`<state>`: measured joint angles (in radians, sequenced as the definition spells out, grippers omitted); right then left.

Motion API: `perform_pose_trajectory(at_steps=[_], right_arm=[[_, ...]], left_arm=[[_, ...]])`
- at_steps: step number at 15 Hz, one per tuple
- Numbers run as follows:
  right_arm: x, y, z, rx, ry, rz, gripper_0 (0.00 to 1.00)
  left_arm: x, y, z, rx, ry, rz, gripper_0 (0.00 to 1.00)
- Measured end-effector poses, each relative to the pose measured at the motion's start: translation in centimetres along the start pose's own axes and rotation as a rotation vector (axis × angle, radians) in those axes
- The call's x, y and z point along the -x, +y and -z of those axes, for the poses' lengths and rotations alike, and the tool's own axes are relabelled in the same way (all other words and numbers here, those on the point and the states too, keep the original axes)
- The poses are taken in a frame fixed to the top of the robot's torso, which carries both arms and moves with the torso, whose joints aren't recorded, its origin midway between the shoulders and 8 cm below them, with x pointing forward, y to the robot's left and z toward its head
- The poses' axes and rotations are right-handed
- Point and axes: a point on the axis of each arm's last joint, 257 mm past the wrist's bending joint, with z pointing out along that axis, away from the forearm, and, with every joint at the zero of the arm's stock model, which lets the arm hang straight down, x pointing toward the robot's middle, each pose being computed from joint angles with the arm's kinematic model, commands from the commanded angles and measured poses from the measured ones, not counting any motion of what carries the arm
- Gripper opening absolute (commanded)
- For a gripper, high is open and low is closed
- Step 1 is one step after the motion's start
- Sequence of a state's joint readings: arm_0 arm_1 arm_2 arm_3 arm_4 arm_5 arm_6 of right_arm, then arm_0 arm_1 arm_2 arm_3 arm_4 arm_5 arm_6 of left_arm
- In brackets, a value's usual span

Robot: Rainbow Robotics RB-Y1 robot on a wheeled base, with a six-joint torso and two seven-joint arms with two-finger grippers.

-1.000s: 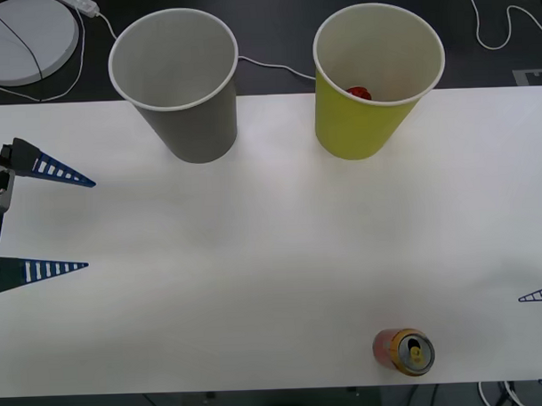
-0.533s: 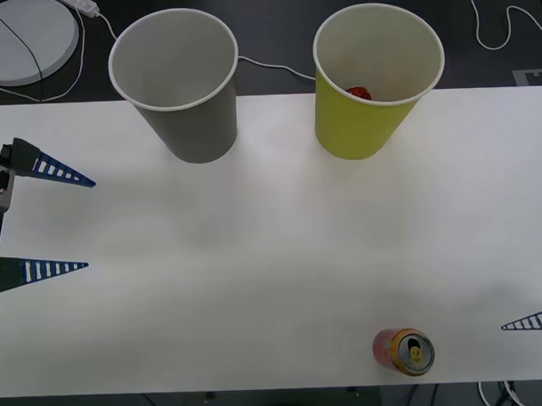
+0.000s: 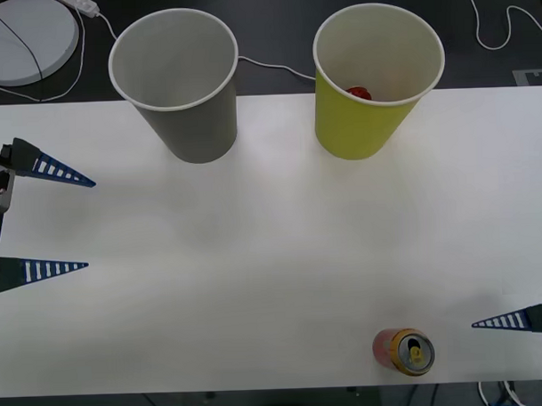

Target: Put the can into the green bin and the plastic bottle into the gray bin

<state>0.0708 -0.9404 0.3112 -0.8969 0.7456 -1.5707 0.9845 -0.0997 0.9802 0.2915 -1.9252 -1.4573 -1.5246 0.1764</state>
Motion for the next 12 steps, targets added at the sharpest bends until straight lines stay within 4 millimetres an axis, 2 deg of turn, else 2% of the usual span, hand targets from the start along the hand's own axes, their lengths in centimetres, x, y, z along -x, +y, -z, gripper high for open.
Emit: perform_pose_trajectory(at_steps=[4,12], right_arm=[[0.5,0.3,-2.5,-0.029,-0.07,-0.028,1.0],[-0.2,-1.4,-5.9,-0.085,-0.075,-0.017,1.0]], left_arm=[[0.0,0.0,0.0,0.0,0.0,0.0,1.0],[0.0,0.0,0.0,0.0,0.0,0.0,1.0]])
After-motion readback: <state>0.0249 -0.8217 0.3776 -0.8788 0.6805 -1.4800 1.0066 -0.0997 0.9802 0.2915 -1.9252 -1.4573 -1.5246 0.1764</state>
